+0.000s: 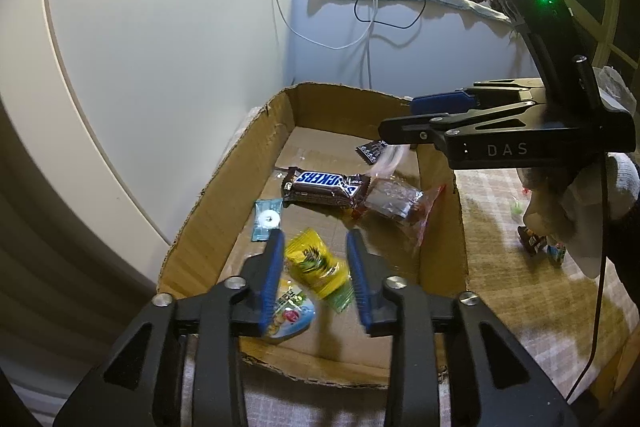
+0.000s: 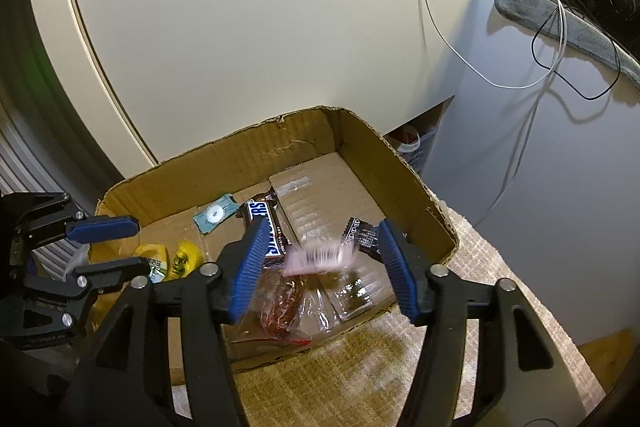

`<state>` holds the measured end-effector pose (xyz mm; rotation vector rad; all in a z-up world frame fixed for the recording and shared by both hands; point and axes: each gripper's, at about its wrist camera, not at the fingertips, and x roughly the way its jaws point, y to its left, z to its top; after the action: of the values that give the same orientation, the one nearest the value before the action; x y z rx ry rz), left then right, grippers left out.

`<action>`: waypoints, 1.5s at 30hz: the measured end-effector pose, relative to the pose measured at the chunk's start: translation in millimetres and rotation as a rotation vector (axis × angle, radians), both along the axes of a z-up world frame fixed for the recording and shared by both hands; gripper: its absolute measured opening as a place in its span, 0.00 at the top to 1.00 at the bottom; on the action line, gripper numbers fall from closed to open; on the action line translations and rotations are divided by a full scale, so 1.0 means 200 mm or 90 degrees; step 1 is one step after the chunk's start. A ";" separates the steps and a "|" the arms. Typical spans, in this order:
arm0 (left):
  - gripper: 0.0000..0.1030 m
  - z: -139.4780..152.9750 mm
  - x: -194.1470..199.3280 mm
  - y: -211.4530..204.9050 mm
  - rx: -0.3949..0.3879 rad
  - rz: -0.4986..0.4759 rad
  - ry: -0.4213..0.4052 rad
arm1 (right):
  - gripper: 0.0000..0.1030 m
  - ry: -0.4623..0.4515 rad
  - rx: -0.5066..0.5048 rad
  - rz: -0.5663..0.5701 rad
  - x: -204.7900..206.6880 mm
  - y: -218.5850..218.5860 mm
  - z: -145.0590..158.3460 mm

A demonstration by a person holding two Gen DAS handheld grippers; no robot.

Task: Organize snacks
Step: 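Carry both candies over the box and open both grippers to release, then move both open grippers back toward the Snickers bar and egg packet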

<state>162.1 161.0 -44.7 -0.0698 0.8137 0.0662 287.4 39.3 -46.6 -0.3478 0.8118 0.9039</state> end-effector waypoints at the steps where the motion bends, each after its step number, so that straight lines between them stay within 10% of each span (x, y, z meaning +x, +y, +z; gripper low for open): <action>1: 0.61 0.00 0.00 0.00 0.001 0.001 -0.001 | 0.31 -0.001 -0.001 0.001 0.00 0.00 0.00; 9: 0.23 0.01 -0.01 0.00 0.003 0.004 -0.007 | 0.14 -0.011 -0.001 -0.005 -0.02 0.00 0.02; 27: 0.22 0.06 -0.06 -0.05 0.004 0.005 -0.019 | 0.08 -0.021 0.038 -0.046 -0.12 -0.22 0.15; 45: 0.22 0.10 -0.14 -0.35 -0.028 -0.063 -0.051 | 0.08 -0.034 0.082 -0.155 -0.32 -0.93 0.29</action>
<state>134.6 91.1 -24.0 -0.0737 0.7371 -0.0476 222.4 -145.8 10.9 -0.1555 0.7254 0.7121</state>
